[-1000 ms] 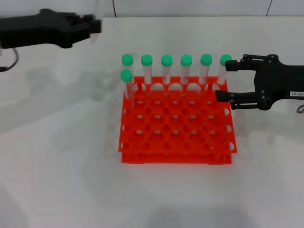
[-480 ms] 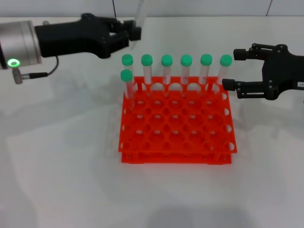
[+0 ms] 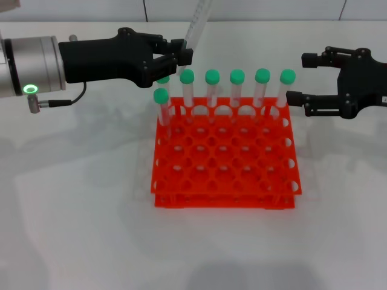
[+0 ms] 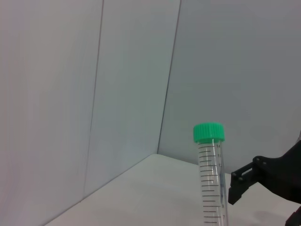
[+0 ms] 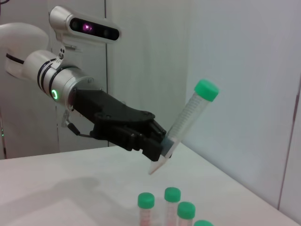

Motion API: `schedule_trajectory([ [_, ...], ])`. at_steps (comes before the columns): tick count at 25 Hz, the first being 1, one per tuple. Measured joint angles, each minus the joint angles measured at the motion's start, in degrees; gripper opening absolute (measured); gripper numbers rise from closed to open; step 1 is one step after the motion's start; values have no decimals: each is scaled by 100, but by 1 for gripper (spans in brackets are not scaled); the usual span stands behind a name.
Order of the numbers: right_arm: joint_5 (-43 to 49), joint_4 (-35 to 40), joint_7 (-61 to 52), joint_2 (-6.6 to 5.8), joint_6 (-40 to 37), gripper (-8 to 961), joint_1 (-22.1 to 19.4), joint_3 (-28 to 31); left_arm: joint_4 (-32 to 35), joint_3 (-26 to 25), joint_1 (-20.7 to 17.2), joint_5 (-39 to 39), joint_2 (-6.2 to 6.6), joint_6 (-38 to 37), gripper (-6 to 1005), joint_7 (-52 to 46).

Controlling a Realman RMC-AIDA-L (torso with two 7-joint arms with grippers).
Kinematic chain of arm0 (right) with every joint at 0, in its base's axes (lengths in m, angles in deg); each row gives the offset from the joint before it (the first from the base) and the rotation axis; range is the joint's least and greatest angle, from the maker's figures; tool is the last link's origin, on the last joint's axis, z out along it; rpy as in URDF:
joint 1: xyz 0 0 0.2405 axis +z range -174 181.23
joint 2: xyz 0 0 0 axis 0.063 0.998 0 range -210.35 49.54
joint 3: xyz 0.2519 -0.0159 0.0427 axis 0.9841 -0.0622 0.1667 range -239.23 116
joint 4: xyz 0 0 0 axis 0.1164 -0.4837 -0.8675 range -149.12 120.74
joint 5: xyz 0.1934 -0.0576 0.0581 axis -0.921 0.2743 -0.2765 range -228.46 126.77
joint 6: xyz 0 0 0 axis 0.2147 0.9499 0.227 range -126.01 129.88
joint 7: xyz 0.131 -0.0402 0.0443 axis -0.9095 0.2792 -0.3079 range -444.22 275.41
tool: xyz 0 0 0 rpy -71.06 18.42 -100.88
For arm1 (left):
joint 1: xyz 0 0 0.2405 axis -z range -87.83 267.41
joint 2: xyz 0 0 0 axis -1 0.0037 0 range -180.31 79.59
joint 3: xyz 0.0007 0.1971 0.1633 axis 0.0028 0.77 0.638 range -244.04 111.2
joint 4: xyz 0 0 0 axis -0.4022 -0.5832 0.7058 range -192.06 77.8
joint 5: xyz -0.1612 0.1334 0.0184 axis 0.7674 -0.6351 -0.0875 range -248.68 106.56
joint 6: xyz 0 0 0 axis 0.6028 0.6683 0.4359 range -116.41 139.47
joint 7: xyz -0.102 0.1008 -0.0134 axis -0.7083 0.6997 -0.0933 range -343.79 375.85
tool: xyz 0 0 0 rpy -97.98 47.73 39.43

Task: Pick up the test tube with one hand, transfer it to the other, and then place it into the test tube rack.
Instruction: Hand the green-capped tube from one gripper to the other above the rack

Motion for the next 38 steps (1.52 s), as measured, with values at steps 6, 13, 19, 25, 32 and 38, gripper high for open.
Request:
schedule_trajectory([
  [6, -30, 184, -18, 11, -13, 793, -22, 97, -346, 8, 170, -31, 22, 9, 194, 249],
  [13, -175, 297, -57, 18, -33, 787, -21, 101, -441, 144, 211, -61, 16, 15, 194, 412],
  [19, -190, 300, -120, 14, -27, 777, 66, 98, -456, 254, 179, -64, -3, 72, 194, 432],
  [25, -190, 306, -142, 19, -29, 768, 155, 94, -502, 307, 177, -69, -4, 84, 194, 433],
  [32, -270, 308, -144, 30, -22, 757, 165, 95, -546, 318, 203, -69, 9, 137, 194, 433],
  [38, -418, 308, -144, 28, -17, 747, 203, 61, -549, 380, 211, -69, 13, 139, 194, 434],
])
